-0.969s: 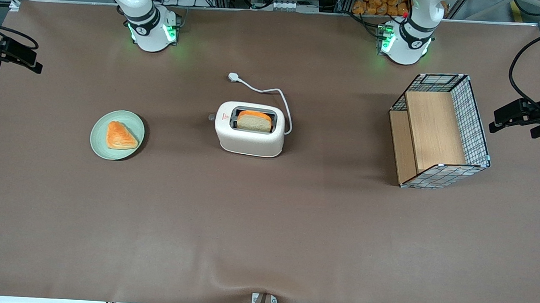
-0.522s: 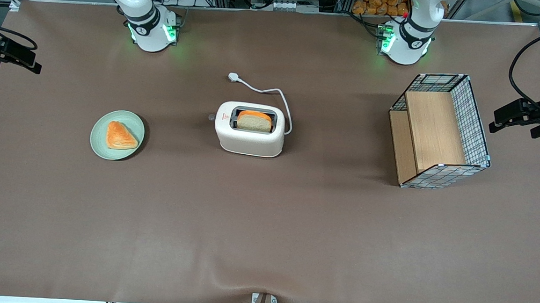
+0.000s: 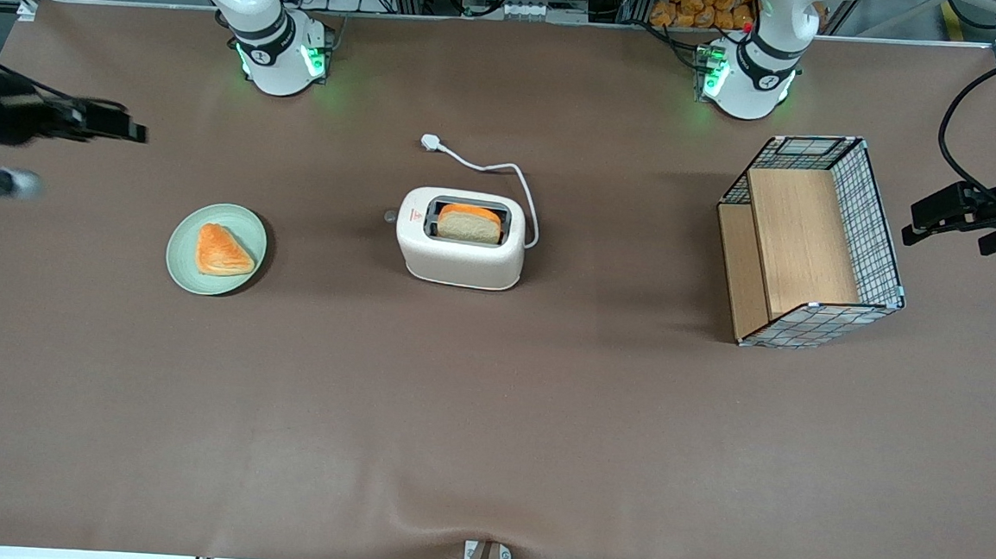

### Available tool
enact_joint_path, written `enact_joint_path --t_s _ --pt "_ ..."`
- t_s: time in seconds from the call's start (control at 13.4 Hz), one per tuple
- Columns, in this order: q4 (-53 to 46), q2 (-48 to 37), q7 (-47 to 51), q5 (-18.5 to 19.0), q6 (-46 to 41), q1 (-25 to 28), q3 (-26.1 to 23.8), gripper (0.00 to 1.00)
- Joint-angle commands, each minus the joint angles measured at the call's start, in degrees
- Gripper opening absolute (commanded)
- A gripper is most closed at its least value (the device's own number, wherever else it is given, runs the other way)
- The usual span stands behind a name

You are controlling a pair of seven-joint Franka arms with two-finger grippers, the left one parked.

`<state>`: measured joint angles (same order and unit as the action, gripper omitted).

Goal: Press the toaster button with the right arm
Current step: 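Swing the right gripper over the plate toward the toaster's side lever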

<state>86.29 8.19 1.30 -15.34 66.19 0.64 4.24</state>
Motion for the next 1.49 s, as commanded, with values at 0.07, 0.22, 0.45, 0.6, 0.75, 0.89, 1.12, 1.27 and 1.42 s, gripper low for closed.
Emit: enact_joint_path --t_s 0.07,0.22,0.45,0.6,0.75,0.89,1.12,1.27,1.42 --pt "9.65 1.83 2.12 -7.40 2.09 2.34 -0.55 1.00" --pt "15.47 1.83 2.48 -10.31 6.30 4.71 -0.64 1.00" --pt "18.91 2.27 2.39 -11.82 13.95 11.20 -0.64 1.00" --pt "19.00 3.76 2.48 -11.82 18.16 16.39 -0.64 1.00" --pt "19.88 4.29 2.65 -12.69 21.42 18.43 -0.64 1.00" --pt "20.32 5.69 3.01 -14.01 23.98 18.96 -0.64 0.67" --pt "20.32 8.15 3.01 -16.47 26.26 19.75 -0.64 0.05" --pt "20.32 8.51 3.01 -16.48 28.11 21.42 -0.64 0.00" --pt "20.41 9.04 2.75 -16.48 29.08 21.51 -0.64 0.00"
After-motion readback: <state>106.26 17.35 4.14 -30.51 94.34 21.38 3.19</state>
